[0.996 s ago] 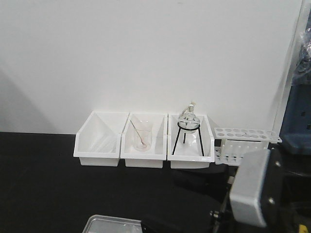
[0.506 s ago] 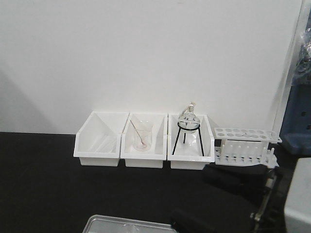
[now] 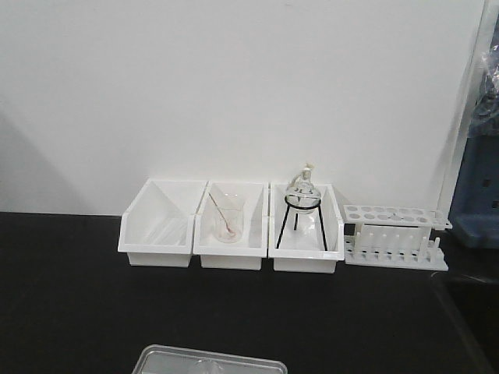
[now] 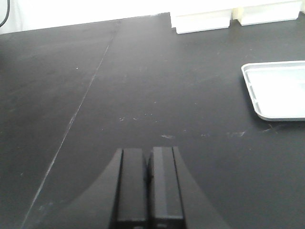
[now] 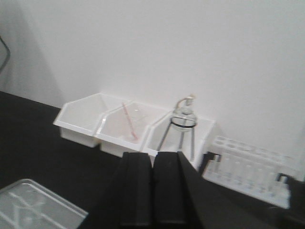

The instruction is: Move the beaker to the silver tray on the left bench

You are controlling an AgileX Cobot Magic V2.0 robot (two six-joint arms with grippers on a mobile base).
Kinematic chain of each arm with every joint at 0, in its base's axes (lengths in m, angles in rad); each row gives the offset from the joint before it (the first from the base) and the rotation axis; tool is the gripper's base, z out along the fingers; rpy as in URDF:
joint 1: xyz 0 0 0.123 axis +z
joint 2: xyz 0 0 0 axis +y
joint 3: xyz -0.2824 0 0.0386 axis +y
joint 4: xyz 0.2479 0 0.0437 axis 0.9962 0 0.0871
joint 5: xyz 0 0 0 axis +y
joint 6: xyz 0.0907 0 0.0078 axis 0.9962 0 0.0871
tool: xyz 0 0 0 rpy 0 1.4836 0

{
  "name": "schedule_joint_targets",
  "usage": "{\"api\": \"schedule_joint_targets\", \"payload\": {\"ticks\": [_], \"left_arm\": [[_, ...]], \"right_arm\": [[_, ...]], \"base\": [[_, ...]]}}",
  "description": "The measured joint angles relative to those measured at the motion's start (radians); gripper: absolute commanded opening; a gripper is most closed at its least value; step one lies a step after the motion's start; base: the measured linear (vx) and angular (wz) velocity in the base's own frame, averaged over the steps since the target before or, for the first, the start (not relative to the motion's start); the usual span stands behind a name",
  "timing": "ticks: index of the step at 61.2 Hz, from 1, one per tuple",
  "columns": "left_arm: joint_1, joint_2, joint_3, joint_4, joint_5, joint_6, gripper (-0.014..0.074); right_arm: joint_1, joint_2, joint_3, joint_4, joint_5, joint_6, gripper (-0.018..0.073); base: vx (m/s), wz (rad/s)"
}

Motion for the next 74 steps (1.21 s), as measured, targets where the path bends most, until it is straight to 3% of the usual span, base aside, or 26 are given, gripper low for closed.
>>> {"api": "schedule_joint_targets", "payload": {"ticks": [8, 9, 25, 41, 74], "left_arm": [[0.0, 0.0, 0.0, 0.0, 0.0, 0.0, 0.0001], [0.0, 0.0, 0.0, 0.0, 0.0, 0.0, 0.0001], [0.0, 0.0, 0.0, 0.0, 0.0, 0.0, 0.0001], [0.0, 0.0, 0.0, 0.0, 0.001, 0.0, 0.0001], [0.0, 0.0, 0.0, 0.0, 0.001, 0.0, 0.0001]], "right_arm": [[-0.148, -0.178, 0.156, 0.091, -0.066, -0.167, -0.0015], [-0.199, -0.234, 0.207, 0.107, -0.07, -0.187, -0.0015], [-0.38, -0.36, 0.364, 0.187, -0.01, -0.195, -0.0015], [-0.395, -0.361, 0.366, 0.198, 0.062, -0.201, -0.0014], [-0.395, -0.361, 0.366, 0.198, 0.068, -0.202, -0.0014]], "base": [[0.0, 0.0], [0.0, 0.0], [0.0, 0.0], [0.0, 0.0], [0.0, 0.0]]}}
